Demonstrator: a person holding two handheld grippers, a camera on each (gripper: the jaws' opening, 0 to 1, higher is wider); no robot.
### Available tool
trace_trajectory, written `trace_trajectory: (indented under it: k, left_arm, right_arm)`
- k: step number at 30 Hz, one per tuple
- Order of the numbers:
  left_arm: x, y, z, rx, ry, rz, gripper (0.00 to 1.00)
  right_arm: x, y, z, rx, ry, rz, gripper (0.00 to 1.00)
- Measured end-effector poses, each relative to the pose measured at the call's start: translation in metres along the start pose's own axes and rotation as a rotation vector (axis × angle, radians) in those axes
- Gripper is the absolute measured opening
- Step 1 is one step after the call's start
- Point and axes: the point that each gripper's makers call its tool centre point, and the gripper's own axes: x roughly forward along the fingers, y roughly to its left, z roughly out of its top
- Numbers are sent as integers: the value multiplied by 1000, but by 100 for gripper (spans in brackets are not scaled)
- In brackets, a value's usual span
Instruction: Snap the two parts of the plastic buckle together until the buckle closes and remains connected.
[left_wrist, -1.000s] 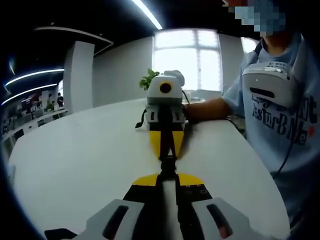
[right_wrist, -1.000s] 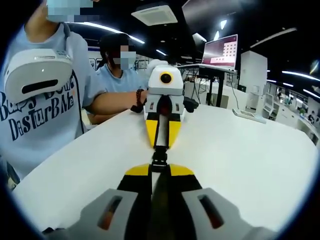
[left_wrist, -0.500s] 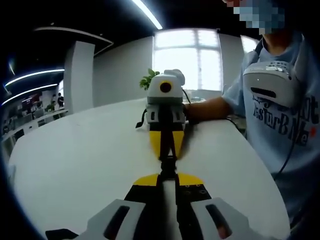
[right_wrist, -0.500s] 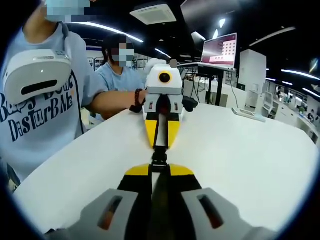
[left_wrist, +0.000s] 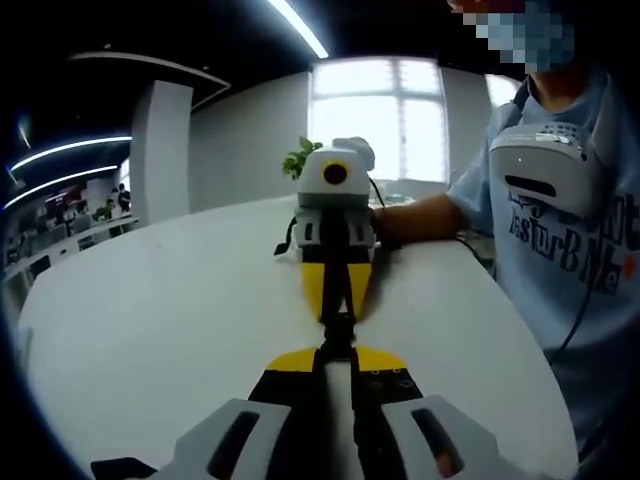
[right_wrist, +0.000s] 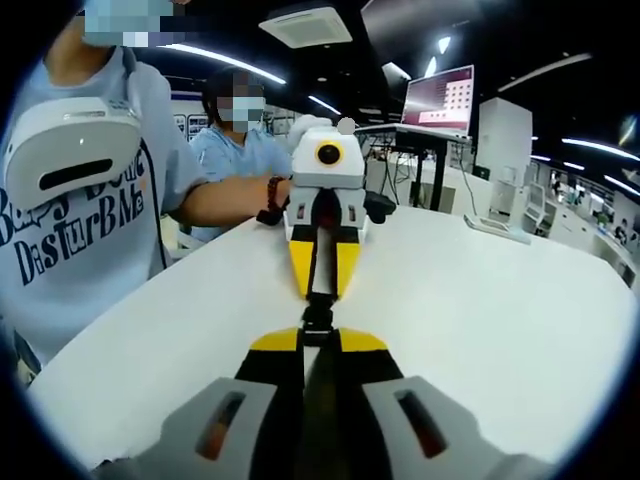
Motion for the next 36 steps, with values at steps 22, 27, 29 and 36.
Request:
trace_trajectory:
  k: [22, 27, 29, 36]
  left_arm:
    - [0, 10, 1, -27, -4, 51, 10]
    - [0, 13, 2, -10, -3, 76, 9]
    - [1, 14, 2, -13, 1, 83, 9]
    - [0, 15, 2, -15, 2, 85, 9]
  right_arm:
    - [-2, -13, -3, 4, 14, -55, 10]
    - [-2, -16, -3, 7, 16, -69, 10]
    - [-2, -17, -3, 9, 16, -72, 10]
    - [-1, -18, -2, 9, 15, -69, 10]
